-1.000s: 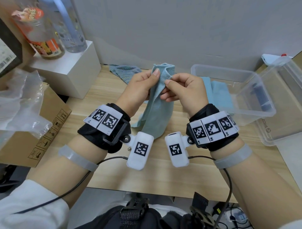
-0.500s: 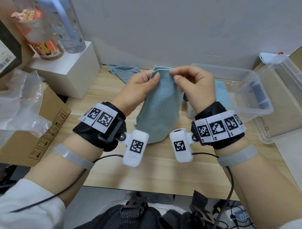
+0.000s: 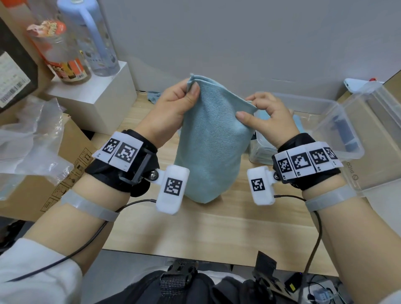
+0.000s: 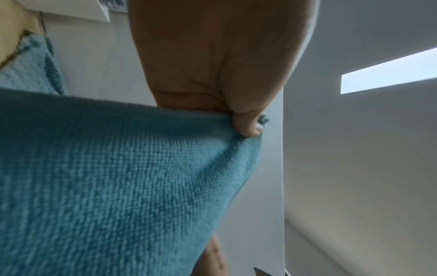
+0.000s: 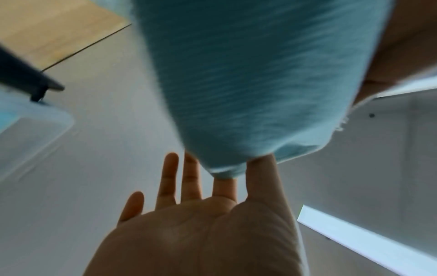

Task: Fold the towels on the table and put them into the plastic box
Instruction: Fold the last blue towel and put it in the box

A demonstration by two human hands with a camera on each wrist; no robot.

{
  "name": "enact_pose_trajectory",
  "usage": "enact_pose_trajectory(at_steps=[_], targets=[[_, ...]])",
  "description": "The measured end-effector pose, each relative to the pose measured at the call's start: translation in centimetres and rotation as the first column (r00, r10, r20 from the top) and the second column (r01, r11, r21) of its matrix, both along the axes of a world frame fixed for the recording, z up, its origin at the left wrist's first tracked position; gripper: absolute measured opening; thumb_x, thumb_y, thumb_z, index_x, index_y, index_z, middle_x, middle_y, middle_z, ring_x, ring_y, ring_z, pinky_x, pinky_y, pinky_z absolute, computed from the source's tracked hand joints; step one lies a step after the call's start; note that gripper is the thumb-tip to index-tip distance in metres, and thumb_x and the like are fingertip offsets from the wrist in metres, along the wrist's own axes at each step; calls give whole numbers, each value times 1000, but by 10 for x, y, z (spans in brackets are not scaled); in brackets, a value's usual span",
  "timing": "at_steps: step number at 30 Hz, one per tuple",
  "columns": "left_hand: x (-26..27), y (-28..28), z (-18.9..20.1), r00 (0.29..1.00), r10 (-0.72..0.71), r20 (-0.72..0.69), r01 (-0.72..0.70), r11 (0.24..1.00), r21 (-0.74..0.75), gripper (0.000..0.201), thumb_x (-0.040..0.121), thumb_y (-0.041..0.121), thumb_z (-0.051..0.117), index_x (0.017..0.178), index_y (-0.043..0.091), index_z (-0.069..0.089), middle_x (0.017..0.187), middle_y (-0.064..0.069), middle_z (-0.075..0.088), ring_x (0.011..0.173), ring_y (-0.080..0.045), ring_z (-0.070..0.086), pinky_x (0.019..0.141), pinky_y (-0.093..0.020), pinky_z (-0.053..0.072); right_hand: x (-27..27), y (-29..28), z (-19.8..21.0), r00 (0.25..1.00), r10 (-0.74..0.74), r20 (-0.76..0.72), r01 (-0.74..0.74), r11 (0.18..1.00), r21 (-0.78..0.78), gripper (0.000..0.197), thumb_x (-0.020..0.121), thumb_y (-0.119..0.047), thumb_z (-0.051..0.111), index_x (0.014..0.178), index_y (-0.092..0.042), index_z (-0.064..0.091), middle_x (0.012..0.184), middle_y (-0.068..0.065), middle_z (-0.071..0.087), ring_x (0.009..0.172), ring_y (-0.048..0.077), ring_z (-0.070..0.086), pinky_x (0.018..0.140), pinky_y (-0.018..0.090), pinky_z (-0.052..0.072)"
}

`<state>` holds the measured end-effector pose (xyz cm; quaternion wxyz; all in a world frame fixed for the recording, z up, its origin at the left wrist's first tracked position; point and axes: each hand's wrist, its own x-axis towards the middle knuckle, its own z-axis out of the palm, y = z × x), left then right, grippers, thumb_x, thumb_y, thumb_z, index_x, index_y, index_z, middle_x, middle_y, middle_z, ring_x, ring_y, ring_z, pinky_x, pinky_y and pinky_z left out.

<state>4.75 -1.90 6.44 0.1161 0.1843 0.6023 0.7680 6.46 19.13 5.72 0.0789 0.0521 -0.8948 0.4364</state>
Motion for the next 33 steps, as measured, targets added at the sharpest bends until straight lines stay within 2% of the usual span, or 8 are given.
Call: enact_pose_trajectory(at_steps=[2,3,8,10,14,20,27,33], targets=[[-5,-8,0,999,53,3,-53,998,24,22,96,21,38,93,16,59,77,13,70,76,-1,62,72,-16,50,1,8,1,999,6,54,-7,1000,9,30,75,-41,69,77,-11,67,89,1,65,90,14,55,91,2,30],[-7,-11,-1,997,83,-8,-83,996,15,21,93,23,40,93,16,60,77,13,70,77,-1,62,74,-16,50,0,11,3,997,11,75,-10,1000,-24,31,76,-37,69,77,-6,66,83,10,66,80,15,56,75,0,36],[-16,-22,-1,965,248,-85,-256,962,-99,22,97,24,39,92,22,60,75,19,69,75,4,60,70,-15,47,-10,7,26,995,-67,-77,55,987,-154,22,64,-33,77,59,-27,57,57,-14,60,61,4,56,67,26,50],[-18,-27,5,951,283,-125,-297,948,-112,21,91,32,41,92,23,61,75,18,68,75,0,59,68,-21,46,-11,0,39,979,-85,-185,46,978,-206,23,58,-39,76,59,-31,55,58,-16,60,62,6,56,64,25,50],[-20,-35,16,946,280,-162,-298,949,-100,24,90,33,41,91,25,63,76,16,69,75,-3,61,67,-24,49,-11,-3,56,957,-26,-290,-72,944,-322,24,63,-25,76,67,-29,53,55,-24,60,56,-5,54,58,14,46],[-18,-41,6,978,192,-76,-203,962,-185,23,88,33,44,89,20,64,74,12,68,70,-5,61,61,-20,48,-9,-4,54,989,90,-119,-131,902,-411,22,75,-19,67,73,-21,45,48,-13,59,43,2,49,36,19,38],[-31,-43,15,993,114,-38,-118,985,-128,25,97,25,40,93,19,64,81,9,72,76,-7,65,67,-21,52,-20,-5,62,990,113,-88,-143,825,-547,18,79,-20,62,76,-19,44,46,-10,58,40,1,46,36,16,32],[-60,-39,-5,956,251,-154,-291,890,-352,26,98,24,39,82,26,58,53,19,54,48,2,42,44,-14,32,-53,-12,38,998,16,68,16,893,-449,25,88,-2,54,73,-18,41,38,-11,51,29,0,41,30,12,27]])
